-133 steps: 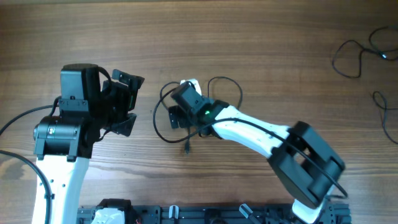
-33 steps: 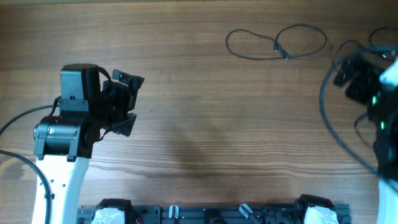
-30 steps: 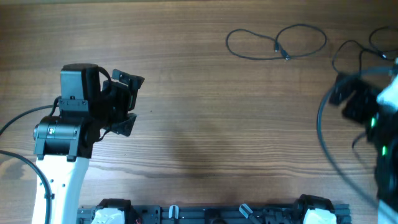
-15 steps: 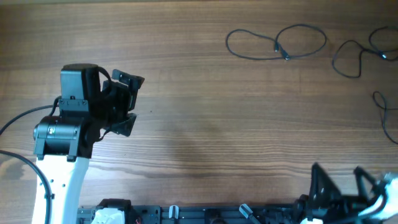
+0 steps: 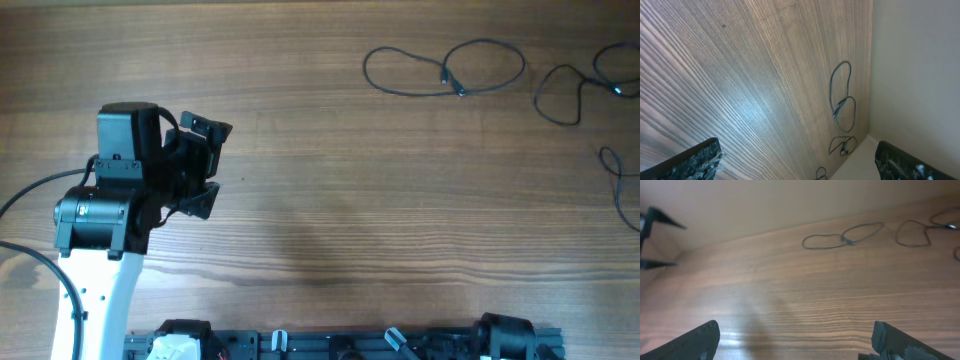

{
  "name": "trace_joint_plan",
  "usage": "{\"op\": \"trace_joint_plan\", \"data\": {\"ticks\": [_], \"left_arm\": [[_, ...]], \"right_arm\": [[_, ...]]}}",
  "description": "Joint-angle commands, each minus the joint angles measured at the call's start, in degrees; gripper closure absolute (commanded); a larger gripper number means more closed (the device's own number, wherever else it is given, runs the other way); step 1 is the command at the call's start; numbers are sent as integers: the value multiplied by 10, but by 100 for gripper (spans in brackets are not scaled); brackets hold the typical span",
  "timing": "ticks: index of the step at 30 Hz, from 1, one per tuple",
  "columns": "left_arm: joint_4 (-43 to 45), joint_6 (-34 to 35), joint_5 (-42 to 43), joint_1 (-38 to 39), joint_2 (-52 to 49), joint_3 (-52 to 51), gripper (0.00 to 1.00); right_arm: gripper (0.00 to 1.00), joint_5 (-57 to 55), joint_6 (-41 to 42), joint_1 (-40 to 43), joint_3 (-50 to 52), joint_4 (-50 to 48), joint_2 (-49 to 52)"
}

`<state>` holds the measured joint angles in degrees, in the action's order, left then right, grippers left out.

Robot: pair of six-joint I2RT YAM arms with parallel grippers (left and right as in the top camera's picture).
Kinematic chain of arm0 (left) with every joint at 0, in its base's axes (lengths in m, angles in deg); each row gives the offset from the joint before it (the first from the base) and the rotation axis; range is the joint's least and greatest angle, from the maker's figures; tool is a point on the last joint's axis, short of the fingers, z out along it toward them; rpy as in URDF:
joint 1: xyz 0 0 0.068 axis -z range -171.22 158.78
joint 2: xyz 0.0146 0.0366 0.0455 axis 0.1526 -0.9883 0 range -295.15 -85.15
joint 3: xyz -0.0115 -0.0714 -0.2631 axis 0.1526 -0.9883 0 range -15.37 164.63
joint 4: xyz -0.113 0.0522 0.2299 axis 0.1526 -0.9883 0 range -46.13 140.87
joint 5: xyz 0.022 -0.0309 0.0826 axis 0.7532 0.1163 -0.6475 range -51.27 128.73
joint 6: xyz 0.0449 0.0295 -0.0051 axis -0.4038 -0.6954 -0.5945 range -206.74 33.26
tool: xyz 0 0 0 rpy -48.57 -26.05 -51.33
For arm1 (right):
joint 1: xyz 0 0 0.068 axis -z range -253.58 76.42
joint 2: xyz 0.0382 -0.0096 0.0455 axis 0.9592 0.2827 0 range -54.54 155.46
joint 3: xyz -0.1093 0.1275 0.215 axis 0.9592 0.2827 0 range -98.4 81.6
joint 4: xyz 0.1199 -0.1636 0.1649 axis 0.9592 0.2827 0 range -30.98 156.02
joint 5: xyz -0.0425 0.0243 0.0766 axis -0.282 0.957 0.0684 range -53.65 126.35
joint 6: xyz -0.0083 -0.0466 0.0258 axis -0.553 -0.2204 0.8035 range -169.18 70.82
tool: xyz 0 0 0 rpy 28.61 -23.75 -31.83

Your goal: Untangle cables

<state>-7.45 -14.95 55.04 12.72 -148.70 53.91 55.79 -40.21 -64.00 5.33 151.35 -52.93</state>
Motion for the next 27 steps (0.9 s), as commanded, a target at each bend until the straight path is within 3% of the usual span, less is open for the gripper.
{"op": "trace_joint_plan", "data": {"ticks": [1,5,7,9,14,18,23,27], "left_arm": [[0,-11,-6,-4,-1,2,0],[0,-11,-6,-4,-1,2,0],[0,-11,-6,-4,-1,2,0],[0,-11,-6,-4,-1,2,0],[0,-11,-6,-4,-1,2,0],[0,-11,-6,-4,-1,2,0],[0,-11,-6,-4,-1,2,0],[0,-11,-6,-4,-1,2,0]], "right_arm": [[0,6,-29,-36,-5,-2,-13],[0,-35,15,-39,26,-64,-13],[0,-35,129,-39,71,-153,-13],[0,-35,172,-39,121,-229,-13],[0,-40,184,-38,288,-401,-12],[0,-40,186,-38,501,-614,-8],[0,-40,186,-38,653,-817,-8],[0,-40,184,-38,732,-885,-8]]}}
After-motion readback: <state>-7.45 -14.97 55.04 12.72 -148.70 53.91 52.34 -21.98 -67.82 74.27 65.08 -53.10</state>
